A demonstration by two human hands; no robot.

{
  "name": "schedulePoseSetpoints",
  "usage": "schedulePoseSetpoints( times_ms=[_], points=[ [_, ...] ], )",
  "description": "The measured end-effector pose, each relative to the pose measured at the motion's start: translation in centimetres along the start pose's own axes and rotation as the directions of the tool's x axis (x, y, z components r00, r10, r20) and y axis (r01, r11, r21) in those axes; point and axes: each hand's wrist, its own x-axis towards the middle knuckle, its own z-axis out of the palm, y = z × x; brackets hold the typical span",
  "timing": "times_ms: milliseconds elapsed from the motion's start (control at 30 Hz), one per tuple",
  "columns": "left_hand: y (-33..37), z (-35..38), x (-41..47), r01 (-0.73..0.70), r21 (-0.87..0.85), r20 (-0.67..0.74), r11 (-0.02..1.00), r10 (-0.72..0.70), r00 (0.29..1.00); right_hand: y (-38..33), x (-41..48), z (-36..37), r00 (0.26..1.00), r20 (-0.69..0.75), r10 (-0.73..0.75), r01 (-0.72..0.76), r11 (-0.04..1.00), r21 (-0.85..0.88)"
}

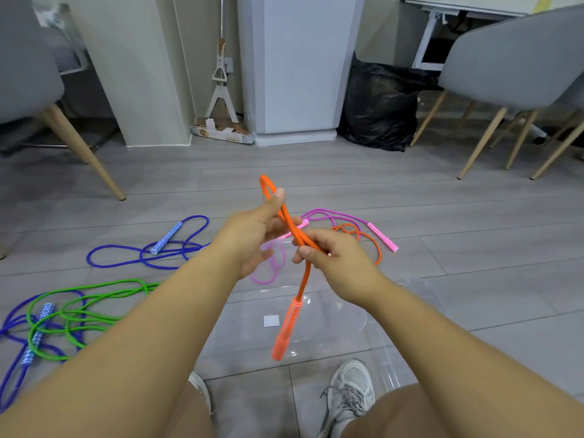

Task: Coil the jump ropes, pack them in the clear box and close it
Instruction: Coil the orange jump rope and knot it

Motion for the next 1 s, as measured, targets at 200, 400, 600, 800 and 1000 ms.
schedulePoseSetpoints(
  times_ms=[200,400,600,800,1000],
  points=[
    [-0.5,0.8,-0.2,-0.213,-0.191,-0.080,0.958,0.201,0.976,0.1,-0.3,0.5,0.995,0.086,0.056,-0.063,0.995,0.074],
    [0.8,-0.6,0.1,-0.375,-0.356,-0.292,0.856,0.280,0.915,1.3,-0.8,-0.3,0.978,0.177,0.114,-0.102,0.992,-0.074],
    [0.4,-0.4,0.4,-0.339,-0.341,-0.255,0.877,0.261,0.931,1.4,-0.7,-0.4,0.984,0.121,0.131,-0.120,0.988,-0.094],
    [-0.2,0.7,0.9,-0.273,-0.457,-0.164,0.847,0.221,0.961,0.6,-0.7,0.3,0.979,0.165,0.120,-0.116,0.993,-0.033],
    [0.3,0.0,1.0,-0.264,-0.506,-0.157,0.821,0.213,0.964,1.4,-0.9,-0.9,0.980,0.145,0.136,-0.112,0.980,-0.162]
  ],
)
